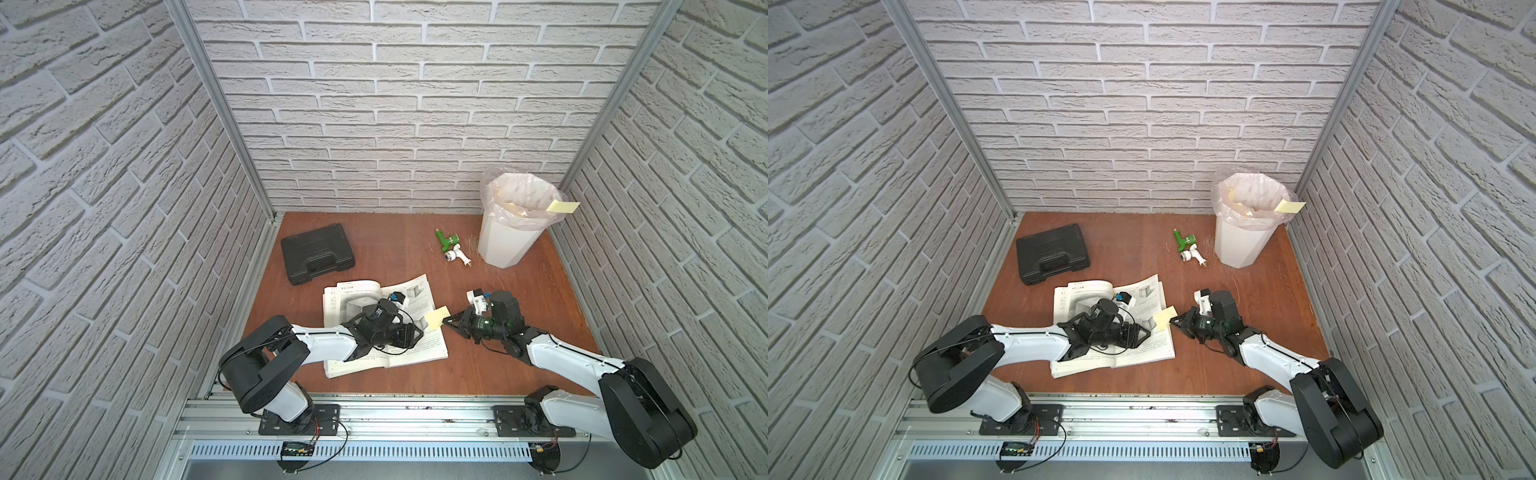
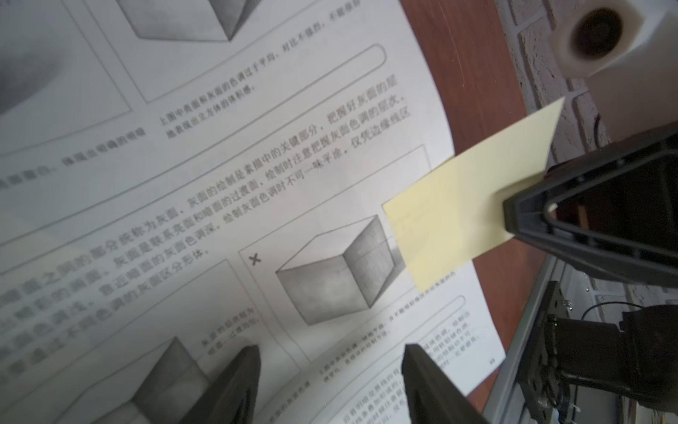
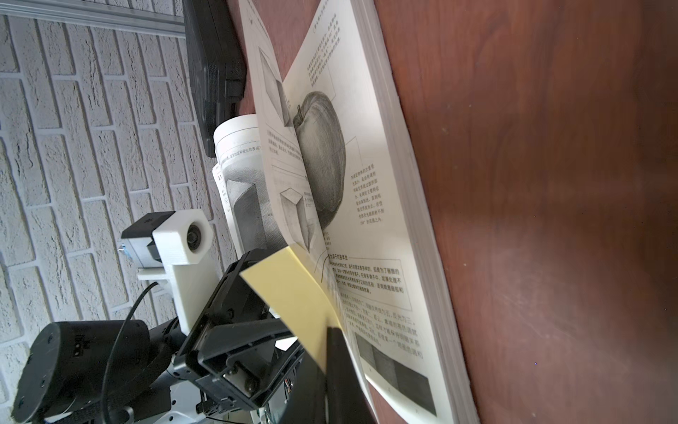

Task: Peel off the used sticky note
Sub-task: Tear off the note from the book.

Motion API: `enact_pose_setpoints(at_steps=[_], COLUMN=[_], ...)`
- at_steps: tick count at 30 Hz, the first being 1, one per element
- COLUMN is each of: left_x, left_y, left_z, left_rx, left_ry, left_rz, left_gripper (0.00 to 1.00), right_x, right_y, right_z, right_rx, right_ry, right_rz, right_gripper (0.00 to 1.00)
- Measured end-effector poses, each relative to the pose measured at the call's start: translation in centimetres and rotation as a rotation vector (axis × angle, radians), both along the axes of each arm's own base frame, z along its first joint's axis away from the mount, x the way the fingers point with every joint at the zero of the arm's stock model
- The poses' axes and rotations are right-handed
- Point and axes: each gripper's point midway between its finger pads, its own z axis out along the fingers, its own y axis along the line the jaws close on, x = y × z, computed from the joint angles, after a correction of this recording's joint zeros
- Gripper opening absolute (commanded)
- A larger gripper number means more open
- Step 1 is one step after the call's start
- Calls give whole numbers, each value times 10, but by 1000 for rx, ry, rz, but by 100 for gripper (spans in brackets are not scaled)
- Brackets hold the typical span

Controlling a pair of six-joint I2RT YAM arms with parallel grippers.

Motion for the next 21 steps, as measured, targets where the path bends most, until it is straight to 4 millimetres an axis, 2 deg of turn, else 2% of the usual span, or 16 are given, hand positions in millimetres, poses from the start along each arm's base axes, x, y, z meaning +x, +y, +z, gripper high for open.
enact_pose_setpoints(at_steps=[21], left_x=[6], left_y=[-11], left_z=[-2], left_rx=[-13], left_ry=[-20], left_rz=[-8], left_gripper=[60], right_x=[11], right_y=[1], right_z=[5], right_rx=[28], right_ry=[16], right_rz=[-99], right_gripper=[3])
